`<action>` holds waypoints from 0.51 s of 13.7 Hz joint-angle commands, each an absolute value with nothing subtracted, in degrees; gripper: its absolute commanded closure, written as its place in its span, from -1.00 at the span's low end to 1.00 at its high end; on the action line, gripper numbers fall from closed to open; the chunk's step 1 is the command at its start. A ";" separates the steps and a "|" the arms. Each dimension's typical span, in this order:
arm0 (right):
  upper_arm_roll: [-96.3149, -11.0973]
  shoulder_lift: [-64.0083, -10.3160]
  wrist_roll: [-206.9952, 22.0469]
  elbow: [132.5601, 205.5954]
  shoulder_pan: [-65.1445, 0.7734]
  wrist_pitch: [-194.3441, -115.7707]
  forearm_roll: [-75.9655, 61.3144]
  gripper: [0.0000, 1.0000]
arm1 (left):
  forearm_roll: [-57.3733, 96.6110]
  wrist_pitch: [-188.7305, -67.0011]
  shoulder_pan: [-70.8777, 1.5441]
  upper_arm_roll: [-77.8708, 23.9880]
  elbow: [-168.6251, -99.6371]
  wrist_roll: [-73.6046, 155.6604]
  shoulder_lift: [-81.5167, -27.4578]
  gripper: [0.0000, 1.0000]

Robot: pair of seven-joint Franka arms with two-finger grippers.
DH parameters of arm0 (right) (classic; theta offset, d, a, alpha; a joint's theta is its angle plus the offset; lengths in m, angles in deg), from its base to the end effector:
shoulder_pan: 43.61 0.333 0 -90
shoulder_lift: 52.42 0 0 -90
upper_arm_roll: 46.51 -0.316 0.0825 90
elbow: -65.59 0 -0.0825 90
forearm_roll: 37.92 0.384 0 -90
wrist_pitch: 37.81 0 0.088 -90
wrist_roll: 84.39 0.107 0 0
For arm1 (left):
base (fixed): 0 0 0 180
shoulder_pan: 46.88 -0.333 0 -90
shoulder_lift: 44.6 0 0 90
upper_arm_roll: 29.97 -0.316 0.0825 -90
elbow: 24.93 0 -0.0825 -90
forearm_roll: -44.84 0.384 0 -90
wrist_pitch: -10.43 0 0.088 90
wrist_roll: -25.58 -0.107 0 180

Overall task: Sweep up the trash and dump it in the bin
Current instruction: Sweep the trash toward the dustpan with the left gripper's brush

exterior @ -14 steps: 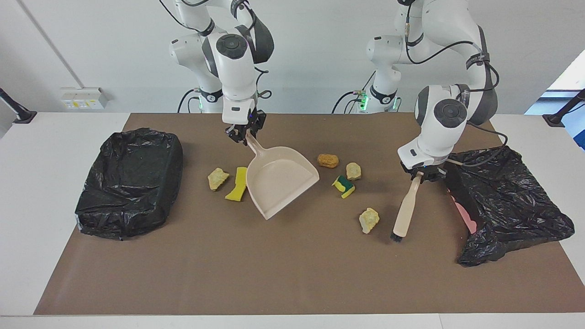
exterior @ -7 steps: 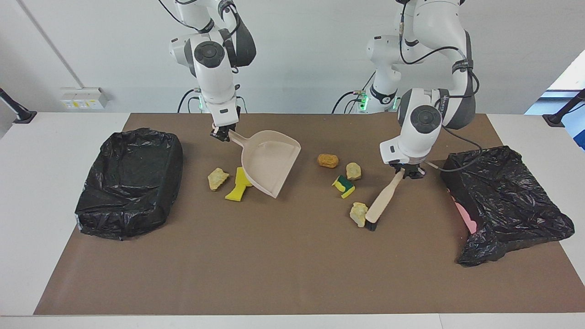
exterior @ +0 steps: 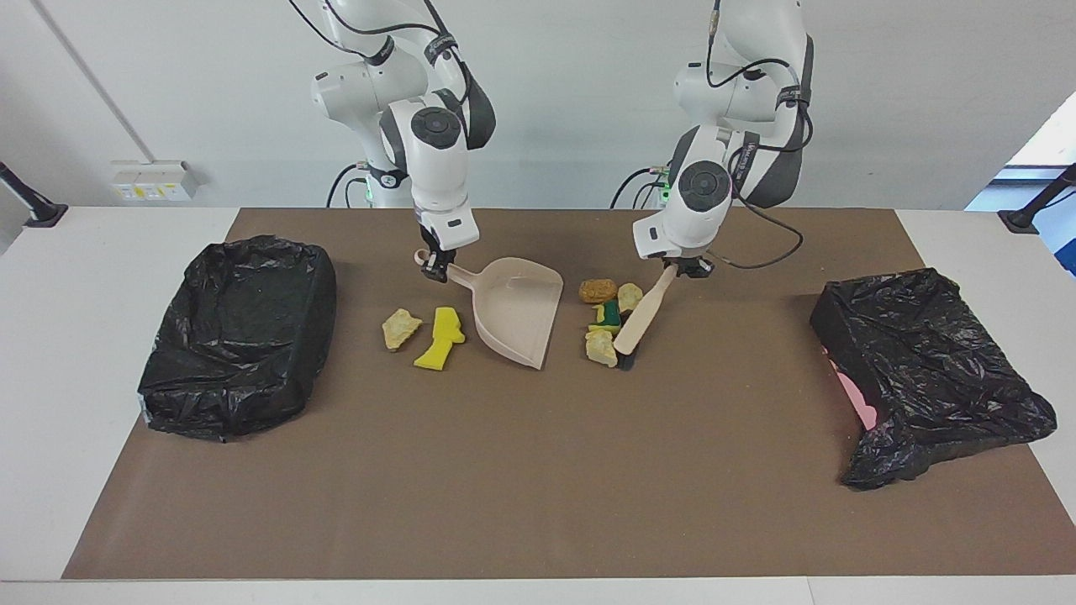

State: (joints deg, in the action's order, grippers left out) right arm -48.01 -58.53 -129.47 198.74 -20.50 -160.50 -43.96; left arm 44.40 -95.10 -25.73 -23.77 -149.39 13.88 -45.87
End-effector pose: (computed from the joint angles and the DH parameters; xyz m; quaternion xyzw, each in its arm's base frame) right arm 0.4422 0.1977 0.3773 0.8018 0.5947 -0.0453 0.0372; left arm 0.4394 -0.2279 0.3591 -0.9284 0.3277 0.1743 0.0193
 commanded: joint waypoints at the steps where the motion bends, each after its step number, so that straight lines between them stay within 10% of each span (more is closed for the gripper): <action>1: -48.09 -59.27 -132.63 199.36 -20.85 -161.12 -45.73 1.00 | 41.78 -96.70 -23.17 -24.61 -152.11 16.79 -43.81 1.00; 7: -48.17 -58.31 -133.59 199.01 -20.76 -160.77 -46.18 1.00 | 33.17 -102.94 -11.32 -24.61 -152.99 25.66 -42.50 1.00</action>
State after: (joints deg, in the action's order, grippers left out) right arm -48.03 -58.48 -131.12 198.74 -20.45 -160.64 -45.15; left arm 35.81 -100.30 -16.00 -23.70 -150.78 22.78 -45.08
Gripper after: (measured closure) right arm 0.670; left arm 0.731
